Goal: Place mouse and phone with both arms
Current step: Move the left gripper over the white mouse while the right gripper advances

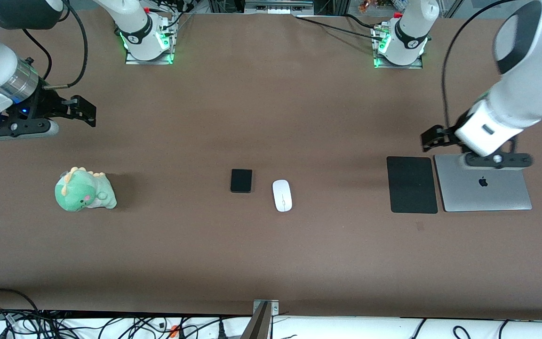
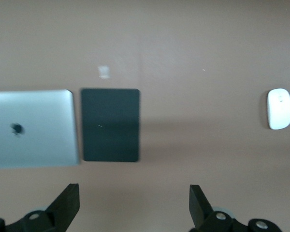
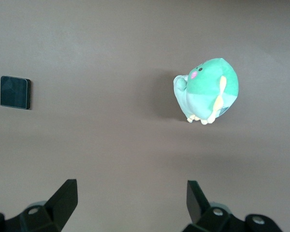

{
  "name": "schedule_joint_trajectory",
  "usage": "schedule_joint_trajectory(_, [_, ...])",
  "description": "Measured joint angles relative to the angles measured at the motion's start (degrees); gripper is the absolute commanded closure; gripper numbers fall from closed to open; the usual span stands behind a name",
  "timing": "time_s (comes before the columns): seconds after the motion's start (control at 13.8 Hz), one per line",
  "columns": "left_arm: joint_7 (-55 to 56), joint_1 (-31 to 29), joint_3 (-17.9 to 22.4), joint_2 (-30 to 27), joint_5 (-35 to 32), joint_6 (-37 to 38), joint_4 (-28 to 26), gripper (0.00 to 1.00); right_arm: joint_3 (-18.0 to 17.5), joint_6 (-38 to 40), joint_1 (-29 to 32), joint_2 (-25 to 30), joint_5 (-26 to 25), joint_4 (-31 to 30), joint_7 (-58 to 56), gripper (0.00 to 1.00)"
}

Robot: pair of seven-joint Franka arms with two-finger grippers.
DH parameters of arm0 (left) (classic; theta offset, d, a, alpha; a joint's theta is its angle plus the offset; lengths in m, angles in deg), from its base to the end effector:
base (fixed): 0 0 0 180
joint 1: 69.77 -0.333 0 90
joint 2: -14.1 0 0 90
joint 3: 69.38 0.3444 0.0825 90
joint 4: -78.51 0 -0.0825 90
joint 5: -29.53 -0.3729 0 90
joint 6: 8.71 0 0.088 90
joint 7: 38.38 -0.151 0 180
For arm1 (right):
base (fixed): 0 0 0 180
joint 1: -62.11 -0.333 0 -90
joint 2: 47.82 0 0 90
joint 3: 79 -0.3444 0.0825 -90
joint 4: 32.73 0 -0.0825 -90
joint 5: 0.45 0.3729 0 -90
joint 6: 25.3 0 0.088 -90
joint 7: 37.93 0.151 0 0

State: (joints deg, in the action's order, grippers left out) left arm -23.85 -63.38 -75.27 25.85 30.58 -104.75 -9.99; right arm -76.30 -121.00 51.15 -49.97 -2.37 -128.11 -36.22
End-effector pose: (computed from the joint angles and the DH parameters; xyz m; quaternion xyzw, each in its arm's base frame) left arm 0.5956 -0.1271 0.5118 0.9989 0.0216 -0.0397 0.0106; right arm 0.5538 0.0760 0.5534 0.9980 0.0590 -0.0144 0.0188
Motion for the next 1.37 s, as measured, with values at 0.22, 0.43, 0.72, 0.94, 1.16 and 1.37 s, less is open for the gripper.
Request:
schedule_joint_trajectory(0.22, [9.64,5.29,-0.28,4.69,0.40,-5.01,0.03,0.00,-0.10,-0.48,-0.22,-0.67,0.01,-0.01,0.01,0.00])
schedule_joint_trajectory(0.43, [17.95,10.47,-0.39,9.88,0.42,-11.82,0.13,0.00,-0.28,-1.02,-0.57,-1.55,0.03,-0.05,0.02,0.00])
schedule_joint_trajectory(0.72, [28.26,17.38,-0.44,16.53,0.42,-20.13,0.28,0.00,-0.39,-1.80,-0.83,-2.78,0.03,-0.08,0.10,0.00])
schedule_joint_trajectory(0.94, [32.87,21.46,-0.36,22.64,0.42,-25.36,2.79,0.00,-0.39,-2.25,-0.84,-3.13,0.03,-0.12,0.11,0.00])
schedule_joint_trajectory(1.16, [35.68,24.13,-0.06,29.31,0.42,-27.21,8.92,0.00,-0.39,-3.56,-0.88,-4.02,0.05,-0.34,0.11,0.00])
schedule_joint_trajectory(1.37, [36.89,25.88,0.12,34.04,0.42,-32.49,11.20,0.00,-0.41,-6.01,-1.38,-4.96,0.40,-1.37,0.12,0.00])
